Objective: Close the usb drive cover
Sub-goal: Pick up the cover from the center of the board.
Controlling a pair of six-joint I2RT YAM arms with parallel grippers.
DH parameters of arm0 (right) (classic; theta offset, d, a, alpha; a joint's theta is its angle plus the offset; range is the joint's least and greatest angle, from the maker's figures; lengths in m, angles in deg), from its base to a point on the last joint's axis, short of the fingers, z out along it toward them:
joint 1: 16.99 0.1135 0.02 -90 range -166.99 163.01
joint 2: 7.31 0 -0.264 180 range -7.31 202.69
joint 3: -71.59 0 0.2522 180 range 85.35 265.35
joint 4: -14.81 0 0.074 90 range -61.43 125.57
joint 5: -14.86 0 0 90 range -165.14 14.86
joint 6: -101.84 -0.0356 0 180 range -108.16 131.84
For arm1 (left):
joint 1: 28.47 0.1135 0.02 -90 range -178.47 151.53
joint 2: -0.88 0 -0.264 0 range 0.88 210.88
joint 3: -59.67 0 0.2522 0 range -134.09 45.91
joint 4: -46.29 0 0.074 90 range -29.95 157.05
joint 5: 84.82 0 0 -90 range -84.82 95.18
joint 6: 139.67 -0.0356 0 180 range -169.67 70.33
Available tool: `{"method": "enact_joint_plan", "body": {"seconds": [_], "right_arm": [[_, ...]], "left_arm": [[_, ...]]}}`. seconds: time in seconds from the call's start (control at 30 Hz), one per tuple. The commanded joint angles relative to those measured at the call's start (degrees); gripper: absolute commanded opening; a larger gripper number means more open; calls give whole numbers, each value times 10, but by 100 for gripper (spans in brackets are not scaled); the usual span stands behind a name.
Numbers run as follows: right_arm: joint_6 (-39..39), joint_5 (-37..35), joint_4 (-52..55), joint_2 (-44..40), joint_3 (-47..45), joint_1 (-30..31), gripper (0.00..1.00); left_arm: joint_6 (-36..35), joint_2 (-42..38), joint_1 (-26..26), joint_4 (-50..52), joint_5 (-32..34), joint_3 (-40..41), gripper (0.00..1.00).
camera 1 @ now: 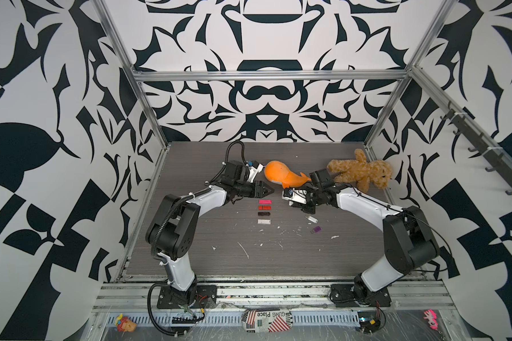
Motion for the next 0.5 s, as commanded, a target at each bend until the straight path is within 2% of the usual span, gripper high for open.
{"method": "enact_joint_plan", "body": {"seconds": [0.0, 0.47], "right_arm": [[-38, 21, -52, -19, -12, 14, 16], [-87, -10, -175, -26, -38, 62, 17]], "left_arm": [[30, 5, -4, -54, -33, 16, 49], [54, 2, -17, -75, -38, 40, 42]]}}
